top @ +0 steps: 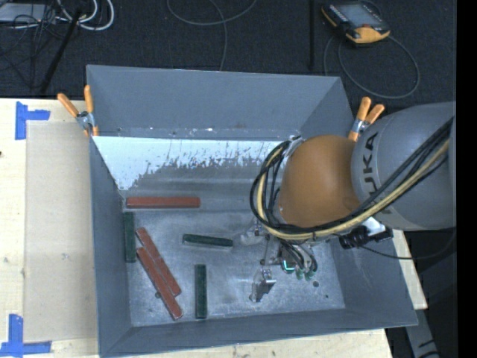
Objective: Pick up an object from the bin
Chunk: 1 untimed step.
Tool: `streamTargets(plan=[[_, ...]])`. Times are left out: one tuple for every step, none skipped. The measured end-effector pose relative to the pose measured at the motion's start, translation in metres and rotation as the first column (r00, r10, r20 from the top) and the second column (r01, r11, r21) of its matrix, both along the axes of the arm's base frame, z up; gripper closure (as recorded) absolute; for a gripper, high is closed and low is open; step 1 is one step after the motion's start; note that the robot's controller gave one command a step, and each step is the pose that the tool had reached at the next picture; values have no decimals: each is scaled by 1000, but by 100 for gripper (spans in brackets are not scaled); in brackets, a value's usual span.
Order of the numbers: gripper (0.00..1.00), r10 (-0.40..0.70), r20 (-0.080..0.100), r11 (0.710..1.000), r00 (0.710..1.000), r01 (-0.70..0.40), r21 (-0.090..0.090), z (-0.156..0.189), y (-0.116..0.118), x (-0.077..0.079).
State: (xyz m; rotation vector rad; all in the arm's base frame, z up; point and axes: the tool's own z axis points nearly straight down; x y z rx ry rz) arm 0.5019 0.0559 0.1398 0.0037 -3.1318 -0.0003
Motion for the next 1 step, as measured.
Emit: streamTargets(plan=[[0,-2,7,1000,1000,2,1,3,0,2]])
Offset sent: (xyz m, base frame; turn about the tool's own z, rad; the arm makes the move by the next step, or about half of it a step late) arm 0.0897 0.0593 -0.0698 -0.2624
